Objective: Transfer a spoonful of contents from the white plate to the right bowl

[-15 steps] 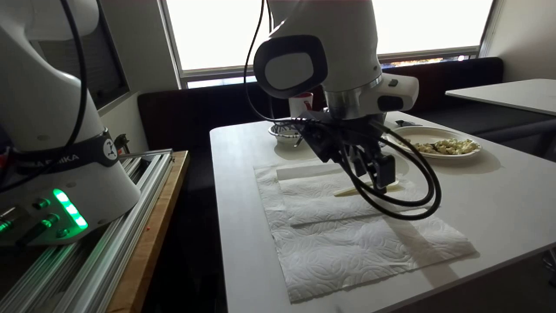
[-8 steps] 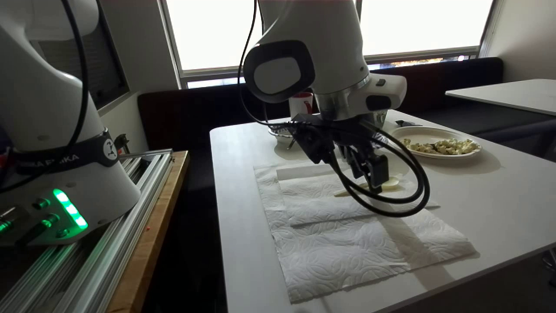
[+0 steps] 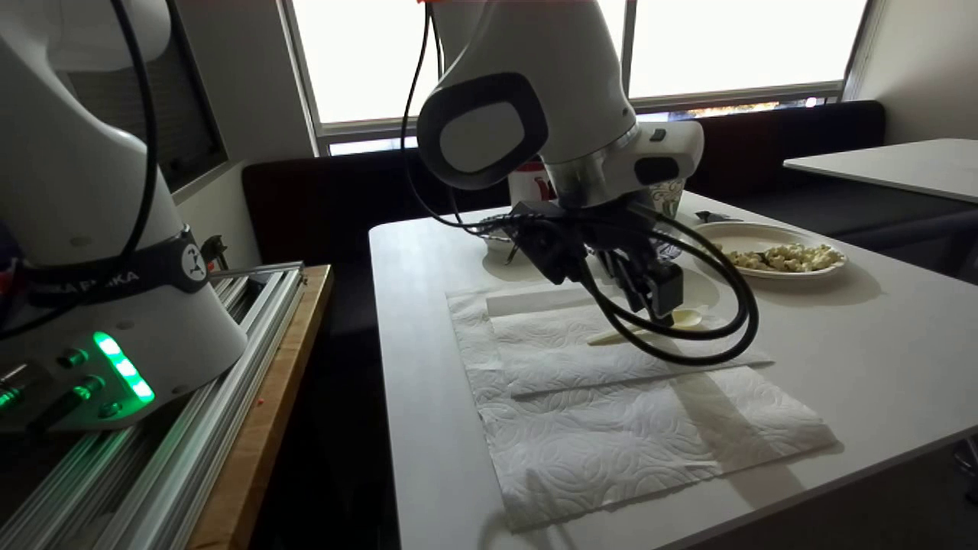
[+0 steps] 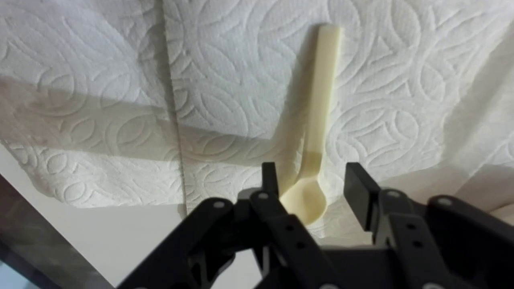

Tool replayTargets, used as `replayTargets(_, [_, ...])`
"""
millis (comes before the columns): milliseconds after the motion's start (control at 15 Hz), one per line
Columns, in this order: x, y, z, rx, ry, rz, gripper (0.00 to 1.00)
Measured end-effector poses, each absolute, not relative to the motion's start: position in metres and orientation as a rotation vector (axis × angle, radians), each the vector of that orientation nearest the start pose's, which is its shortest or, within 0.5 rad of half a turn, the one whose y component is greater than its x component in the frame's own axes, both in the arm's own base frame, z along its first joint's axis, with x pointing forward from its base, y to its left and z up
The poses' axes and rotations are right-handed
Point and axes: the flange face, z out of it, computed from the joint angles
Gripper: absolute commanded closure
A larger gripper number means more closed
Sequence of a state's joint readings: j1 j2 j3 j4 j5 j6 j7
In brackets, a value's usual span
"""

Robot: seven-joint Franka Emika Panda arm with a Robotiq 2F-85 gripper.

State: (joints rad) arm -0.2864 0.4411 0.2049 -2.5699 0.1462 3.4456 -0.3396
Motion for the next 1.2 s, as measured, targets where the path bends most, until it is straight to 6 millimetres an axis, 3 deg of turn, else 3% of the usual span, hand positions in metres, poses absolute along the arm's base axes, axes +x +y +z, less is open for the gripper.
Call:
replayTargets(333, [0.4637,-0.0506,0.1552,-3.098,-0.137,-0.699,0.53])
replayTargets(667, [0.4639,-0.048,0.1558,-3.096,-0.17,-0.711,0.89])
replayTargets(800, [0.464,-0.0464,0.1558,-3.094,-0.181,-0.713,0.88])
replayTargets(933, [0.464,-0.0453,0.1557,-3.093,-0.185,-0.712,0.74])
replayTargets(1200, [0.464,-0.0446,0.1557,-3.091,-0.189,-0.712,0.61])
